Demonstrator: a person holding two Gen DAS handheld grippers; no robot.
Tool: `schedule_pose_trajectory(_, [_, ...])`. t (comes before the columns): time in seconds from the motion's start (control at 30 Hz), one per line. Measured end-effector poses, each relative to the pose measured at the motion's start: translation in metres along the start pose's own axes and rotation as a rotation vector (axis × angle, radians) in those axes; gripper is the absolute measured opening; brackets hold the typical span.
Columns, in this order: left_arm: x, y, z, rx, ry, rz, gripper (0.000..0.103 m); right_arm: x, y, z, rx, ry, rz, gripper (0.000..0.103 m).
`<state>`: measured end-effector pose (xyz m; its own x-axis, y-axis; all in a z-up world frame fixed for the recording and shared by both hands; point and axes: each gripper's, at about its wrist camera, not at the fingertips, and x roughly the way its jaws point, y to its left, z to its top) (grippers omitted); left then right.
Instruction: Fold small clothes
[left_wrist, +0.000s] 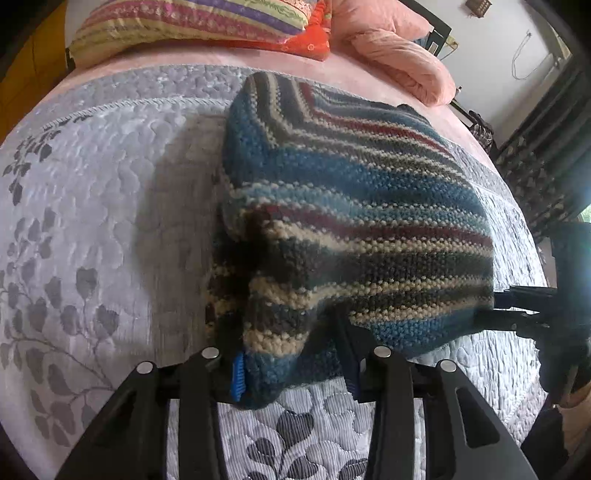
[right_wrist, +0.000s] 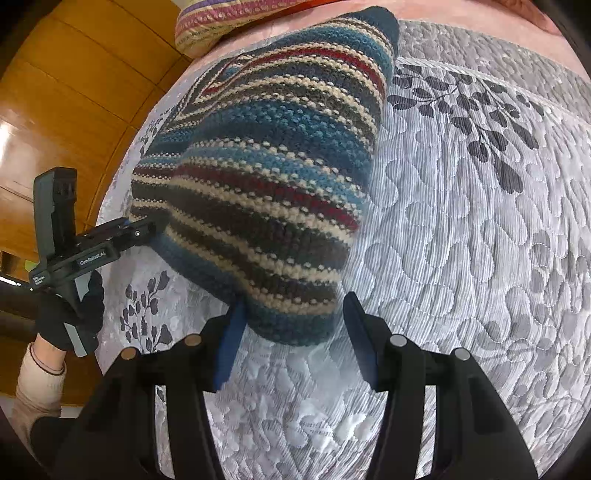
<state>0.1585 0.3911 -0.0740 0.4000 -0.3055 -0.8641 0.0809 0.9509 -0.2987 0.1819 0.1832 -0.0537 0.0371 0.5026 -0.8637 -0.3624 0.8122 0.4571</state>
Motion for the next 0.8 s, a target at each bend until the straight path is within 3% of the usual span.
schedule_pose_trajectory(0.13, [0.003,0.006,0.000,-0.030,-0.004,-0.028,0.041,0.007,-0.004,-0.004,0.016,0.007,0.016,0.054])
schedule_pose_trajectory(0.27, [-0.001,0.002,0.000,-0.027,-0.003,-0.010,0.041,0.009,-0.006,-0.008,0.019,0.008,0.028,0.055])
schedule_pose_trajectory(0.43, [-0.019,-0.012,0.007,-0.017,-0.011,0.018,0.051,-0.008,-0.008,-0.008,0.004,-0.009,0.045,0.057])
schedule_pose_trajectory(0.6, [-0.044,-0.008,0.030,-0.083,-0.080,-0.076,0.069,-0.031,-0.014,0.005,0.027,-0.066,0.094,0.065])
schedule_pose_trajectory(0.8, [-0.034,0.036,0.070,-0.206,-0.077,-0.147,0.071,-0.041,-0.032,0.030,0.082,-0.099,0.148,0.071])
